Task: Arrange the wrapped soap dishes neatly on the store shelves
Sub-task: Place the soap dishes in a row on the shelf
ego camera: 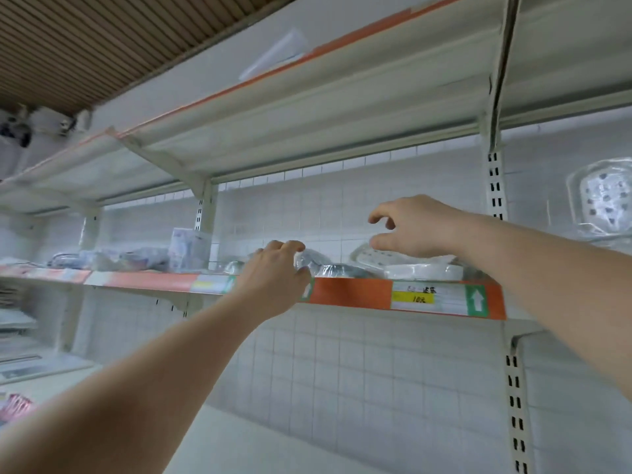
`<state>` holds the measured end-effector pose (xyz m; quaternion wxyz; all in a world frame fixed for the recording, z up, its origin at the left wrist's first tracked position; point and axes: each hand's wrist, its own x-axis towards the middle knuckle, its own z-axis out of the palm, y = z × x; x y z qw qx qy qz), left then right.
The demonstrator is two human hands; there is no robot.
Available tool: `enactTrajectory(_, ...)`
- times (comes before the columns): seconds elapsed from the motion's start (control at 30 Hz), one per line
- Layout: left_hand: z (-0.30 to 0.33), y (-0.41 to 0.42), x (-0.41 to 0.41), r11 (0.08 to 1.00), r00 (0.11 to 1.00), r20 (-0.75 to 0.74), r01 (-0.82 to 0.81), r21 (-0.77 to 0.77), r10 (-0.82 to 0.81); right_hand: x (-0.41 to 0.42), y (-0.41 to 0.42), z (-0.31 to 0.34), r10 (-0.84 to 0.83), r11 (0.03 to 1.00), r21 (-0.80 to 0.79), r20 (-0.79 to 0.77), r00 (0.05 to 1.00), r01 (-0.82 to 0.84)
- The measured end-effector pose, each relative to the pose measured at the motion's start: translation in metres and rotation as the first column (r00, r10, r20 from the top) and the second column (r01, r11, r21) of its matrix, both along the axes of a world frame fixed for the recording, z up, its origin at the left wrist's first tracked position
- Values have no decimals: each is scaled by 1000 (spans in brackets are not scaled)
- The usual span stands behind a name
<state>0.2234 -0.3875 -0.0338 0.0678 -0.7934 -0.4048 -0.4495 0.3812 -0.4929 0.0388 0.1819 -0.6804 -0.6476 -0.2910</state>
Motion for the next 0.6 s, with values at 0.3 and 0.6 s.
enactTrajectory(0.3,23,157,-83,978,984,-38,-180,-105,177,-75,147,17,4,997,-71,85,996,2)
enactTrajectory(0.6,67,307,-110,984,982,-191,-36,-173,2,-126,272,41,-223,968,-104,60,973,229)
